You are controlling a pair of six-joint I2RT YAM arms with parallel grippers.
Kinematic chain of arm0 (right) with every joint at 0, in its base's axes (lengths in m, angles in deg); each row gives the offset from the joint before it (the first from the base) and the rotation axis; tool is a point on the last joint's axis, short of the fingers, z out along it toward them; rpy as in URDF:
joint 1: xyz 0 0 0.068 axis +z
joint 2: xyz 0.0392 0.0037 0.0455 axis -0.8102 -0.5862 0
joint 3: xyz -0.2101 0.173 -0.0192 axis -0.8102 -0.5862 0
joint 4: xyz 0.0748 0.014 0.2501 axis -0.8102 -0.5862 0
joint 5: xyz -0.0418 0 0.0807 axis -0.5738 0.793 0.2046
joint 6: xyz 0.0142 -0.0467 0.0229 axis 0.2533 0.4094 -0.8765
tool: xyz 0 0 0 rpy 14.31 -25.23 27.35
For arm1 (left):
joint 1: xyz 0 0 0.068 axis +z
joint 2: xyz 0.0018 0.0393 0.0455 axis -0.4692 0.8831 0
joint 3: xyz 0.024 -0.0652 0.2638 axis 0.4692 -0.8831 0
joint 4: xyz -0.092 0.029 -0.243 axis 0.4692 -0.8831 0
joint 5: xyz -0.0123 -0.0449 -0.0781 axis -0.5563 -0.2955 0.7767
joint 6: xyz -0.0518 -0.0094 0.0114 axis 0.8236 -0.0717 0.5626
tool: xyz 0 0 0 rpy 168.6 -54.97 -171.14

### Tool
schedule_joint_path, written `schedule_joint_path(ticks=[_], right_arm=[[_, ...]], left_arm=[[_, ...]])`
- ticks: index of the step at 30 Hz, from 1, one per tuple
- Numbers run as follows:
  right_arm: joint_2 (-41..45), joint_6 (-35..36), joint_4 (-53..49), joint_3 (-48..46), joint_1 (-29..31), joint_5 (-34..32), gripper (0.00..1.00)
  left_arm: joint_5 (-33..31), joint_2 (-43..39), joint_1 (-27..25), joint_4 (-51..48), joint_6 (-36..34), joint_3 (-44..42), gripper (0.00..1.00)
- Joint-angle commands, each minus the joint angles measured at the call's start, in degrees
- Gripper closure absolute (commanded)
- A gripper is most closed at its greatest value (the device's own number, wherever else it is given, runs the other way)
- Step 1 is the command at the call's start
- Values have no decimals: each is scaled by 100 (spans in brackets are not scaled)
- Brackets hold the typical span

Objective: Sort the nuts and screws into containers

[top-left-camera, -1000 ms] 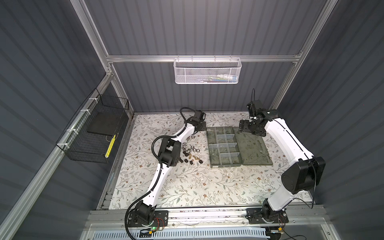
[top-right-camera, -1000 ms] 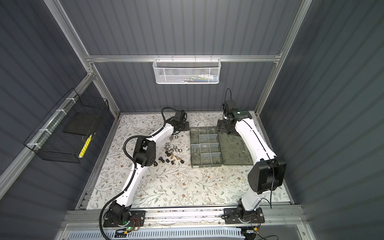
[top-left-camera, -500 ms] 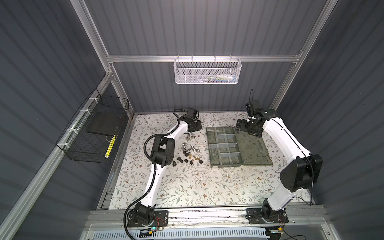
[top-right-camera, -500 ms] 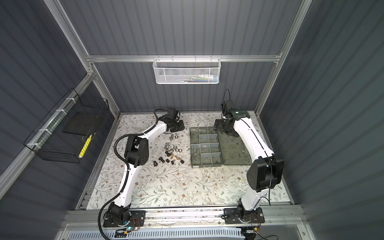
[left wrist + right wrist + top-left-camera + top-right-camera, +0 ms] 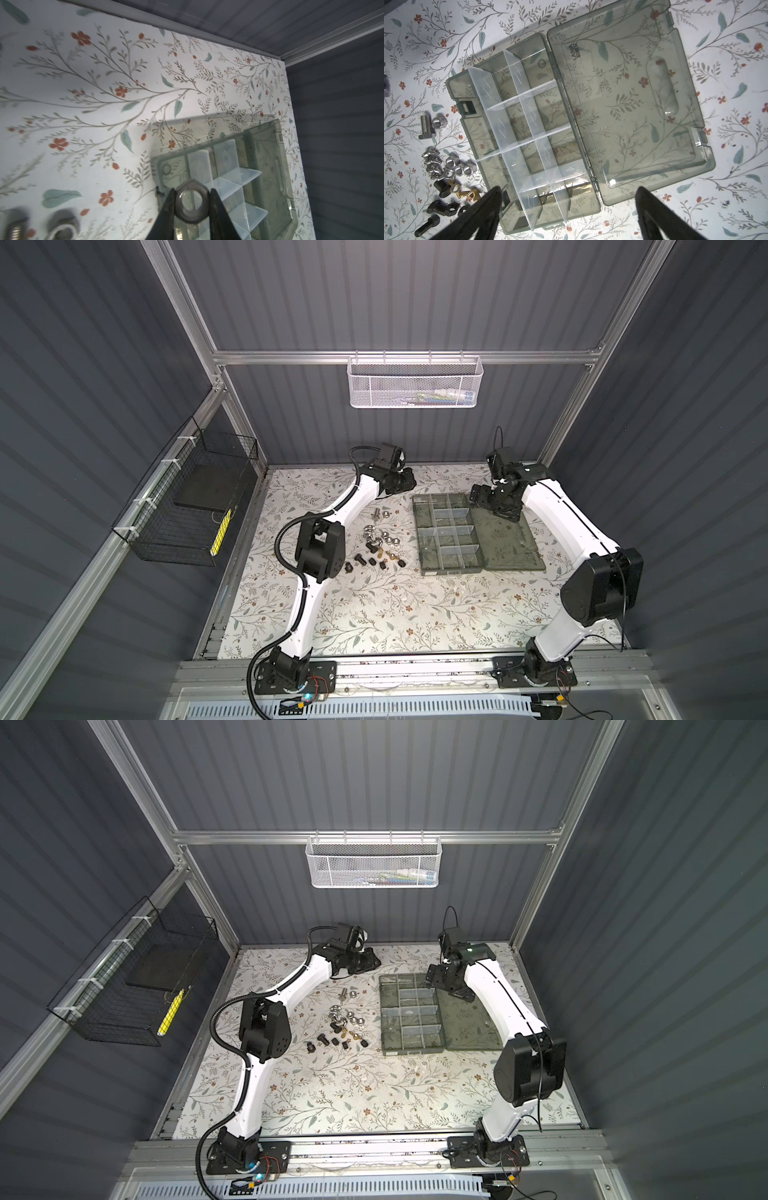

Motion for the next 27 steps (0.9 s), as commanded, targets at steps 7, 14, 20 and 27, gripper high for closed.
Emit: schedule_joint_path(ticks=[7, 14, 20, 27], right_arm=[[979, -189, -185, -510, -223, 228, 1], [1460, -312, -97, -963, -698, 672, 1], [1496, -301, -152, -888, -714, 705, 1], [1521, -330, -225, -1015, -714, 780, 1]], left_arm=[[128, 426, -634, 357, 547, 596, 77], [-97, 760, -686, 487, 541, 659, 77], [-220, 1052, -687, 525, 410, 793, 77], [-248, 1289, -705, 494, 398, 779, 69]])
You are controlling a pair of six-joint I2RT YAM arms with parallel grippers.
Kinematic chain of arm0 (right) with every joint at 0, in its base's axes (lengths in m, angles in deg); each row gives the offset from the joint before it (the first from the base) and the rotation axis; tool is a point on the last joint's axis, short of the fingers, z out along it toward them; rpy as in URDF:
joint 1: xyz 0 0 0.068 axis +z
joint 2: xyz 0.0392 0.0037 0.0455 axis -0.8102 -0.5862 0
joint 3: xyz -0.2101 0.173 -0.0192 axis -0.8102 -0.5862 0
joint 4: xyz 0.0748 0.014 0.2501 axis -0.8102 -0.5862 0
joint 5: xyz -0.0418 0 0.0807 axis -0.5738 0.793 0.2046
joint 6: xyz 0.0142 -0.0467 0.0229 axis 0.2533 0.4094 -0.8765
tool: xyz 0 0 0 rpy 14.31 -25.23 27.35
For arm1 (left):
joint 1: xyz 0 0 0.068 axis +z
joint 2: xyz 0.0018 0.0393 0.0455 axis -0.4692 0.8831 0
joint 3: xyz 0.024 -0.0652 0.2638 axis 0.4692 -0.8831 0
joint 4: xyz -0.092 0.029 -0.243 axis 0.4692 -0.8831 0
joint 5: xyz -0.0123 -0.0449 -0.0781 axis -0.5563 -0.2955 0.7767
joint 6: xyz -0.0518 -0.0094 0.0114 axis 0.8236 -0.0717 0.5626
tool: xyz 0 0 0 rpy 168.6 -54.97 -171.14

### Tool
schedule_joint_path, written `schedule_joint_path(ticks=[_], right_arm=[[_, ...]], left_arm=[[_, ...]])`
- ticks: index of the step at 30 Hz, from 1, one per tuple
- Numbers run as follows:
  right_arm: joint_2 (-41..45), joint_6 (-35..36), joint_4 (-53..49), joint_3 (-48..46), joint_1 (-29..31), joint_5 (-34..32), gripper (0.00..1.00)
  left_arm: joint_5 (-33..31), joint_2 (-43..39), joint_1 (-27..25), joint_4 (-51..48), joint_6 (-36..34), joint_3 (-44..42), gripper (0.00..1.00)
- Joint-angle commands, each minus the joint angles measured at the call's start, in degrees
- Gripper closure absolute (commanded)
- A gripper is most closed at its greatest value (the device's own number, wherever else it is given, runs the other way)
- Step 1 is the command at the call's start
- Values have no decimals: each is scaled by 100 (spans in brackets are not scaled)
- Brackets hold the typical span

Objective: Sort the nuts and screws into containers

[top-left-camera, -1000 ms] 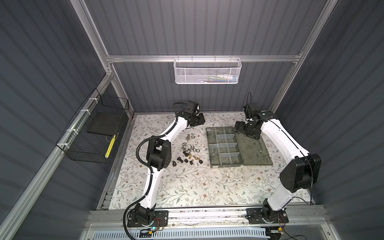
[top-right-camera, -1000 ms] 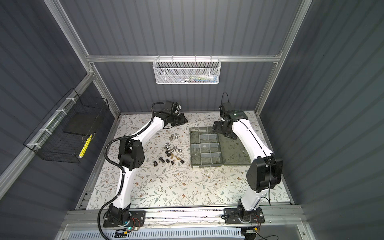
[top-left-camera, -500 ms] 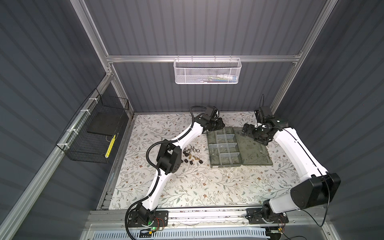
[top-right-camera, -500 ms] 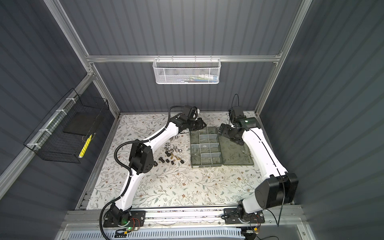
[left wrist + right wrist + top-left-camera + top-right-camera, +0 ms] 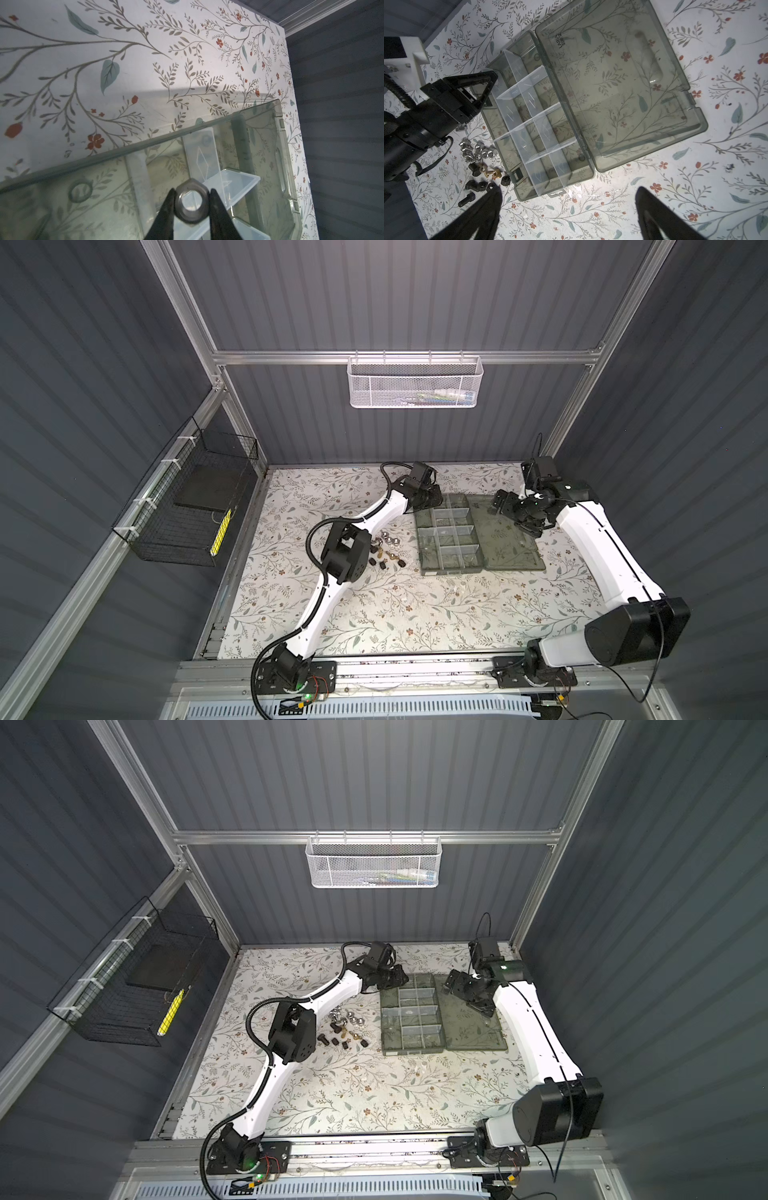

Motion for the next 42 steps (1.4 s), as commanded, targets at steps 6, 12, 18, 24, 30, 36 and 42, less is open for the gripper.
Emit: schedule_joint_path(ticks=[6, 12, 18, 24, 30, 36, 42], right_arm=[[62, -40, -125, -8, -131, 5, 1], [46, -271, -49, -75, -809, 794, 1], [76, -33, 292, -21, -1003, 1395, 1], [-134, 463, 154, 528, -613, 1041, 1], [-283, 711, 230, 647, -53, 805, 1], [-410, 928, 534, 622, 692, 518, 1], [-825, 1068, 794, 903, 1493, 357, 1]], left_arm=[[-88, 156, -16, -171, -53, 311, 59], [-106, 110, -10, -416, -84, 711, 52], [-350, -186, -8, -726, -314, 803, 35], [-557, -670, 70, -1285, -651, 647, 26], [-804, -1642, 307, -1431, -552, -365, 17], [-1224, -2450, 368, -2269, -825, -802, 0], [-1368, -3492, 549, -2742, -466, -1809, 0]])
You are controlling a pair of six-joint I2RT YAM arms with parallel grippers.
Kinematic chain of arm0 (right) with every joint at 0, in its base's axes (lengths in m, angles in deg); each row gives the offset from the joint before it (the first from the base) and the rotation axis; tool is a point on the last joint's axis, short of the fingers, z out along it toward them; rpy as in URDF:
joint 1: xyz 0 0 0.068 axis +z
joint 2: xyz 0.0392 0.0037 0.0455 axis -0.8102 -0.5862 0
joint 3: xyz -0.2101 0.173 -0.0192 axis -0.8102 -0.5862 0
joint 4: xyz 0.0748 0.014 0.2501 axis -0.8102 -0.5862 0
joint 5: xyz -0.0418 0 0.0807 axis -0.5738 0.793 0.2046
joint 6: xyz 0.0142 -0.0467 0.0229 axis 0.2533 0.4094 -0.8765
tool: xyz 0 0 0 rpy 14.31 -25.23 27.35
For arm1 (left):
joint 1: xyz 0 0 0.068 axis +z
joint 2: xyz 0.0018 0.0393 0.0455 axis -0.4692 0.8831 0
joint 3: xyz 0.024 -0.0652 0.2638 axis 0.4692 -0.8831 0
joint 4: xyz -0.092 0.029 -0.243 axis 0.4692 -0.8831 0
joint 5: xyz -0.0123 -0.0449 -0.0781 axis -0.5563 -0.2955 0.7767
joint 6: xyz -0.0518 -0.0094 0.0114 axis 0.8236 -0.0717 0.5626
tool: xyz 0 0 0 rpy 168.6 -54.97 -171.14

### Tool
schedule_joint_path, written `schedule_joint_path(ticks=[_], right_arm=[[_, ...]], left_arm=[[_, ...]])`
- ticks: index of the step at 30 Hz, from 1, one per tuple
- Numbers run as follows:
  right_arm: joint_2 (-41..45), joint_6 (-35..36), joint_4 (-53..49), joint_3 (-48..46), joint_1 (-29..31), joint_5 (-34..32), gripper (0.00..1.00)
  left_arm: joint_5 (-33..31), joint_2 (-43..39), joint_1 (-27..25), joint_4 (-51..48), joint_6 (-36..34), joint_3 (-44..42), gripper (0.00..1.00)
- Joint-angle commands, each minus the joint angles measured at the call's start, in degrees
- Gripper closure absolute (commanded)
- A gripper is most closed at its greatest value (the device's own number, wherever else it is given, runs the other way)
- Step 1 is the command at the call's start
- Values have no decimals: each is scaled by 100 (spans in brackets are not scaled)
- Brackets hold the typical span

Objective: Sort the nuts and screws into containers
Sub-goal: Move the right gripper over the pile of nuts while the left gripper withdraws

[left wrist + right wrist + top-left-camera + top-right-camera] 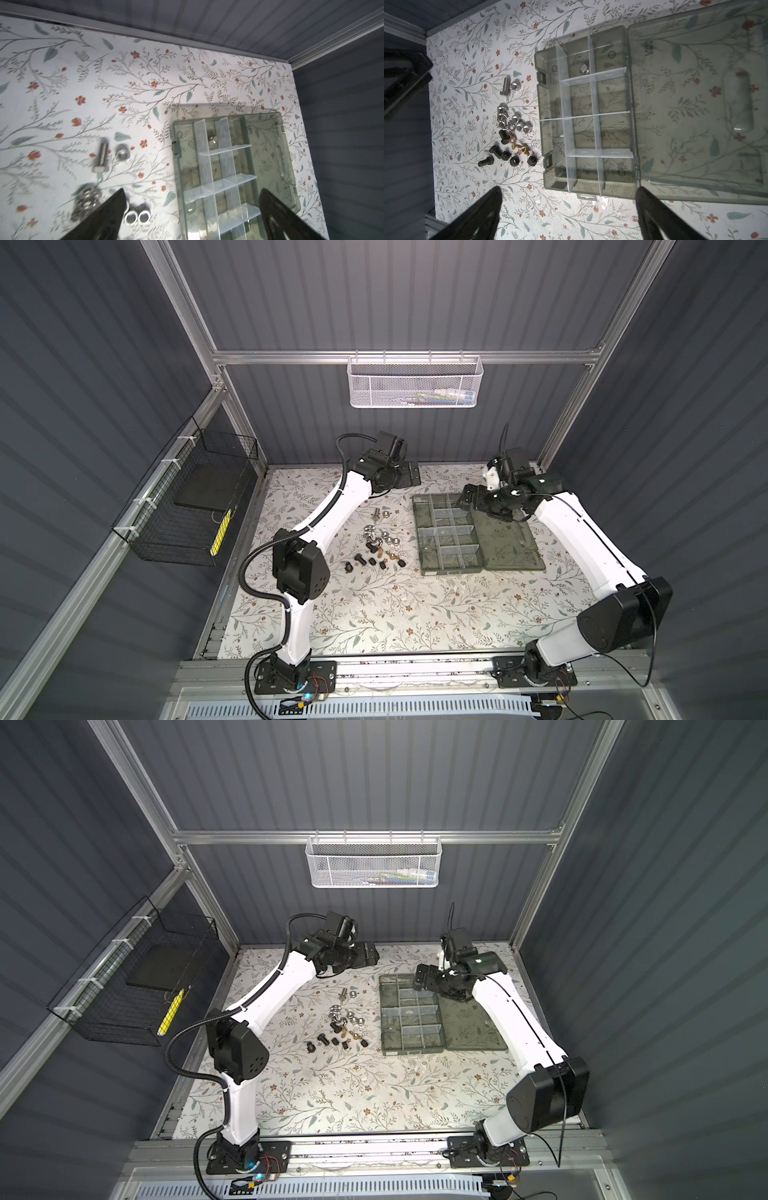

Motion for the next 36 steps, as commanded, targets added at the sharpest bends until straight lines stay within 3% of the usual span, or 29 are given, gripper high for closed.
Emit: schedule_joint_path(ticks=[1, 7, 13, 17, 20, 24, 28, 30, 36], right_arm=[[-286, 221, 184, 355, 391, -205, 1], [-1172, 415, -25, 1336, 1009, -396, 1], [-2760, 484, -881, 3385, 1454, -657, 1], [-3932, 428, -1405, 4884, 1622, -821, 1], [-4809, 415, -1853, 6055, 1729, -893, 1], [-5214, 401, -1495, 5959, 1799, -764, 1], [-5297, 791, -985, 5603, 1957, -778, 1], [-5403, 635, -982, 5619, 1936, -674, 1], [-5979, 415, -903, 6107, 1943, -512, 1]], left_arm=[[-179, -592, 107, -551, 221, -711, 0], [-116, -1811, 533, -194, 649, -2464, 0], [-237, -2572, 1053, -208, 563, -3374, 0], [494, -2780, 1546, 200, 747, -4160, 0], [1511, -2857, 1965, 774, 1020, -4783, 0], [2132, -2866, 2121, 1072, 999, -5256, 0], [2065, -2889, 2122, 1139, 972, -5306, 0], [1756, -2973, 2126, 1083, 1293, -5423, 0], [1818, -3123, 2124, 1349, 1589, -5722, 0]])
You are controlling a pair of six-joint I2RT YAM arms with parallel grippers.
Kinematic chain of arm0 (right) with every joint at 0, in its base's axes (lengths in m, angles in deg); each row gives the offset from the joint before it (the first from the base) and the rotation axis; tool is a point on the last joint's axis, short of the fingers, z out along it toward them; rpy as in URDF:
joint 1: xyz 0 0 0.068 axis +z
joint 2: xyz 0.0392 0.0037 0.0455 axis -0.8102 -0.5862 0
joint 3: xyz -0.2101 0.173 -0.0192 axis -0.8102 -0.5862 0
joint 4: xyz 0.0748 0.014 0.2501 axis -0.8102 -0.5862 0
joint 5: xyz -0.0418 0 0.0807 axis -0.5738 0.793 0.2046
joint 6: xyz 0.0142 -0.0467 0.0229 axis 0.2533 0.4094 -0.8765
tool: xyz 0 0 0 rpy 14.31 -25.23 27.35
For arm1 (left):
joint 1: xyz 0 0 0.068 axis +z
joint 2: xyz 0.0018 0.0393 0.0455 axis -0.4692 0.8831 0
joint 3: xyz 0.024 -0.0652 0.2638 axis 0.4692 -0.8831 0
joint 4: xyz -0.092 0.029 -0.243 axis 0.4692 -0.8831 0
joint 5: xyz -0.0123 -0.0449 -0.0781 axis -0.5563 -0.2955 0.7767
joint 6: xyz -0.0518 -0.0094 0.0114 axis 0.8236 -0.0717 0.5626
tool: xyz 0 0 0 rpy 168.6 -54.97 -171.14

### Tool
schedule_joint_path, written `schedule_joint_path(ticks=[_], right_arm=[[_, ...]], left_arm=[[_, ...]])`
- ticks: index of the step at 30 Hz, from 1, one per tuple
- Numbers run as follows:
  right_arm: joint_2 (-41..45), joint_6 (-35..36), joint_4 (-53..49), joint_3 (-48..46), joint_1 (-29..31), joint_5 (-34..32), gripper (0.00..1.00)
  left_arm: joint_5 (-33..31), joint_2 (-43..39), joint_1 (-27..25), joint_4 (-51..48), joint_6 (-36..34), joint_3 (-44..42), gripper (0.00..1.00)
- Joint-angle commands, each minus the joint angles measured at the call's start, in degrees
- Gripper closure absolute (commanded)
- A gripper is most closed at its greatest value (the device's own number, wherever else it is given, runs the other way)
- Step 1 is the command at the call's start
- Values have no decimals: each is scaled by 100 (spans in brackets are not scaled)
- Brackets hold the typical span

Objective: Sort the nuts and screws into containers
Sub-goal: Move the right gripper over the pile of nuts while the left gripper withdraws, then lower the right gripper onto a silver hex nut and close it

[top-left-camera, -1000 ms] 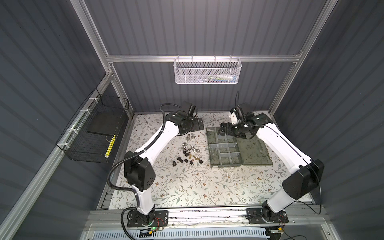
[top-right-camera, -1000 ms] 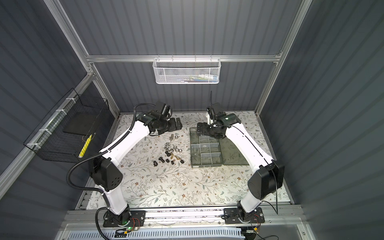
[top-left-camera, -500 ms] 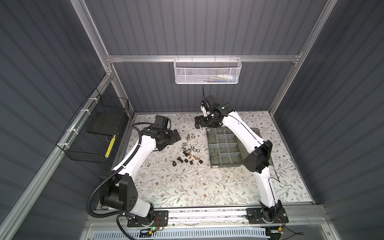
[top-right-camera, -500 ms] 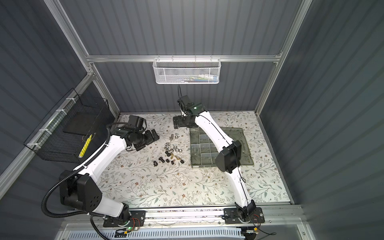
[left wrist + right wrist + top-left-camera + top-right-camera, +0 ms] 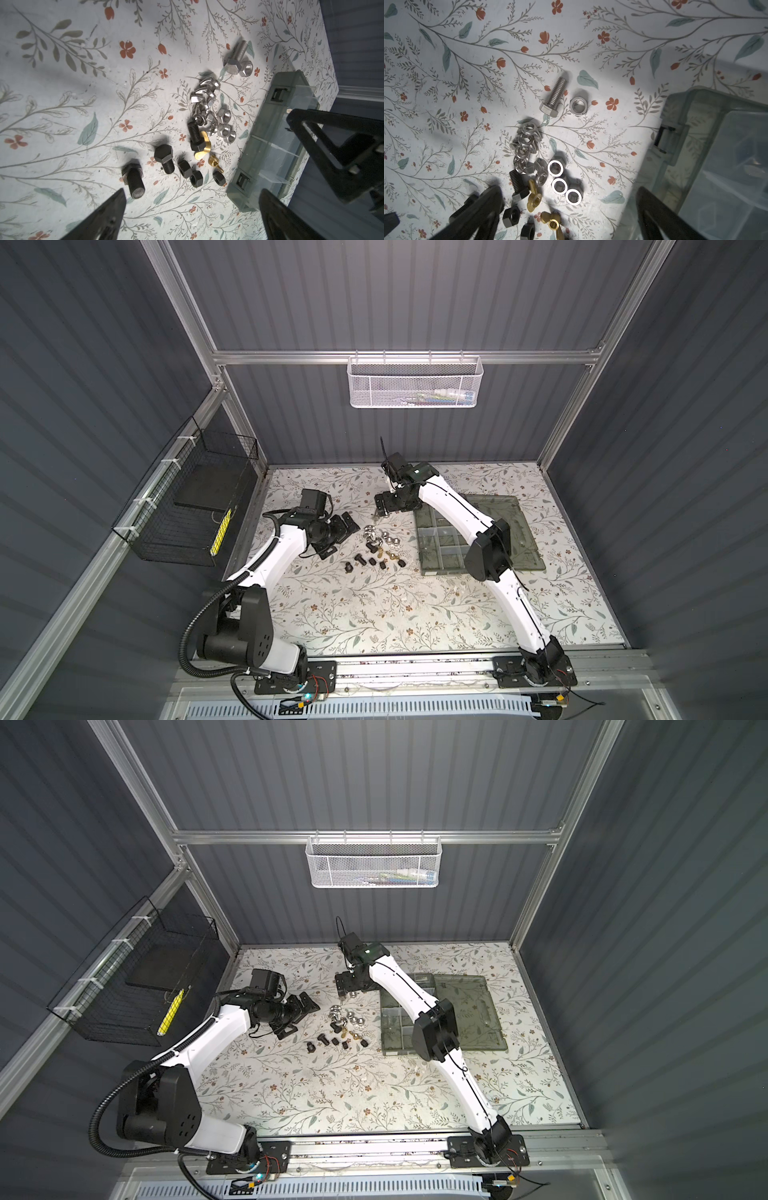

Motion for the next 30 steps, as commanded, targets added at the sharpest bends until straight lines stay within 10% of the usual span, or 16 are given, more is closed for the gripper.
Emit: schedule_joint_path(ticks=[1, 30], right_arm=[[-354, -131, 154, 219, -13, 118, 1], [-47, -219, 338, -1474, 266, 273, 40]], left_arm=[[102, -84, -9, 108, 251, -66, 0], [761, 847, -10, -56, -337, 688, 0]])
